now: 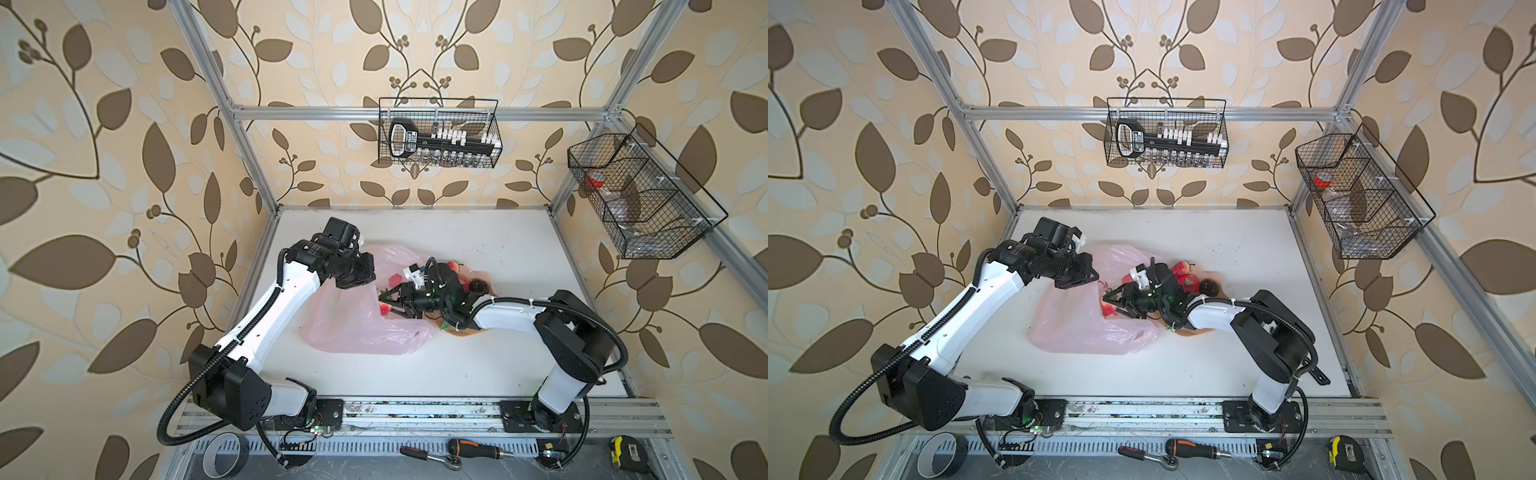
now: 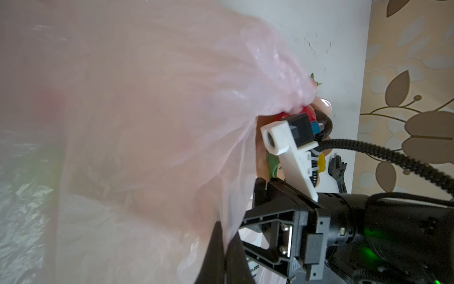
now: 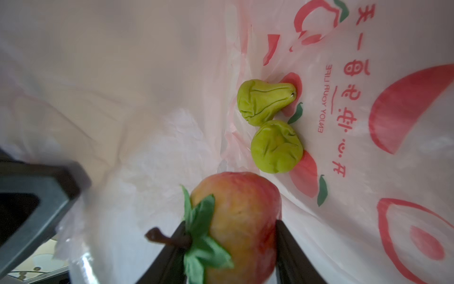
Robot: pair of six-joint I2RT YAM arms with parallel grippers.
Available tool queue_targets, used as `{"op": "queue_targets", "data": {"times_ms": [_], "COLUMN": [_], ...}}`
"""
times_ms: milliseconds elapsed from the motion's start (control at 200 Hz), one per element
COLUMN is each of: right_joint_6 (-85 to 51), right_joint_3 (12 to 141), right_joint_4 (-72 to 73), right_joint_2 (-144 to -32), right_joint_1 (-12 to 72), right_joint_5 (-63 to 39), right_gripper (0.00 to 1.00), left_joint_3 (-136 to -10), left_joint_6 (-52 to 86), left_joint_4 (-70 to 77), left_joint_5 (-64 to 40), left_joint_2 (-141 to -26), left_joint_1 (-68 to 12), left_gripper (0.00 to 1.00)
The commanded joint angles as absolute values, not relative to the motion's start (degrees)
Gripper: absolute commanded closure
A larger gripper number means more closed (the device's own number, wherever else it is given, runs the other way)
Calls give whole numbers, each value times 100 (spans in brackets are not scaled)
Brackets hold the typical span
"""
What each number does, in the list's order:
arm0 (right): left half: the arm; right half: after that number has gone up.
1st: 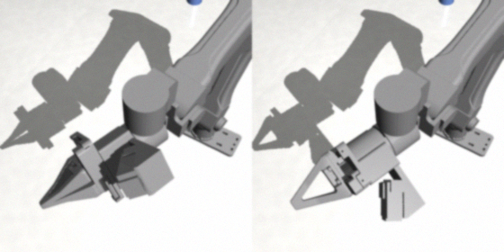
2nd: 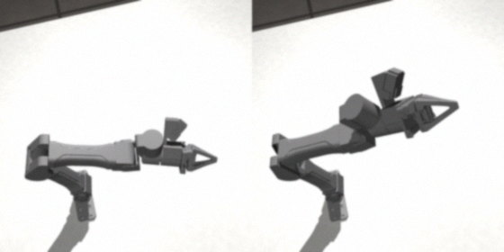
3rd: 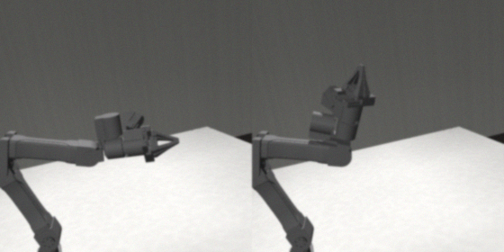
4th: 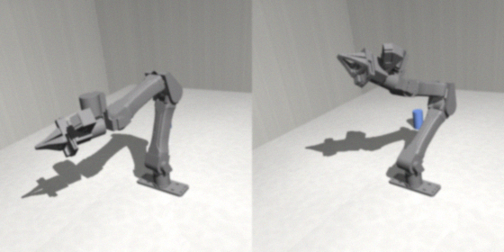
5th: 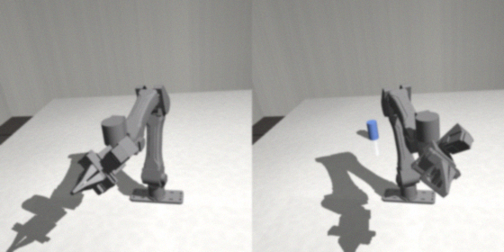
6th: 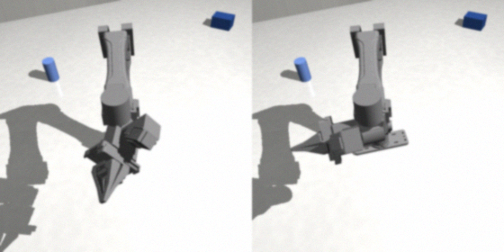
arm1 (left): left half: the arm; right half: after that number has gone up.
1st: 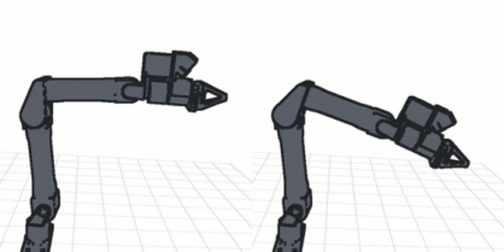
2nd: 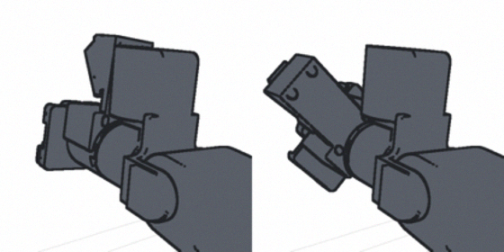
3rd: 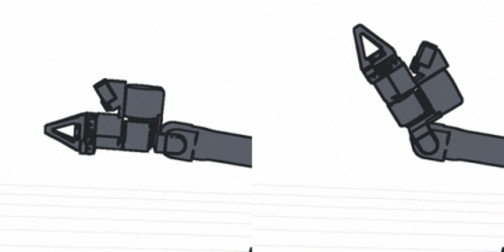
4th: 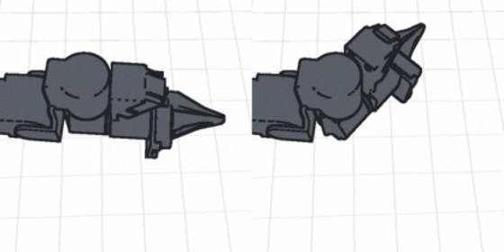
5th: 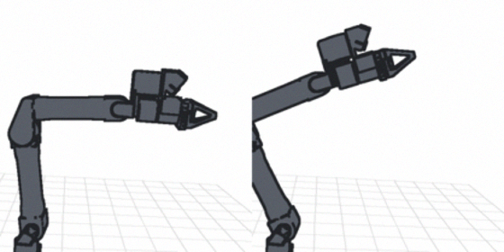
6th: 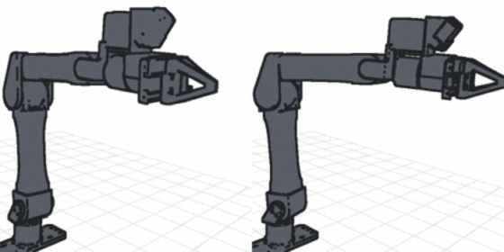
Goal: Place the fruits into the plastic bag
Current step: Place the fruit in the plastic bag.
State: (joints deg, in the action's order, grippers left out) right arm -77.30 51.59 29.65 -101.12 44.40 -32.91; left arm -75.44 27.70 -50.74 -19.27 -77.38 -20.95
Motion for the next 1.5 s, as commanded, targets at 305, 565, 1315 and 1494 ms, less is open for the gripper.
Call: {"op": "queue_targets", "data": {"times_ms": [305, 565, 1315, 1494], "right_joint_6": [-8244, -8311, -7711, -7613], "right_joint_3": [6058, 6633, 7093, 7093], "right_joint_4": [3354, 3094, 2255, 2253], "right_joint_2": [-11062, -11583, -11672, -11518], "right_joint_1": [5121, 5287, 5423, 5422], "right_joint_5": [-3155, -3068, -3524, -3635], "right_gripper": [65, 64, 21, 16], "left_joint_3": [-7614, -7591, -7514, -7472], "left_joint_6": [2902, 2962, 2927, 2916], "left_joint_4": [-4913, -4843, -4902, -5029], "left_joint_5": [-1995, -1970, -1715, -1508], "left_joint_2": [-7734, -7769, -7717, -7698], "left_joint_1": [-2224, -2315, -2364, -2364], "left_gripper": [100, 100, 100, 100]}}
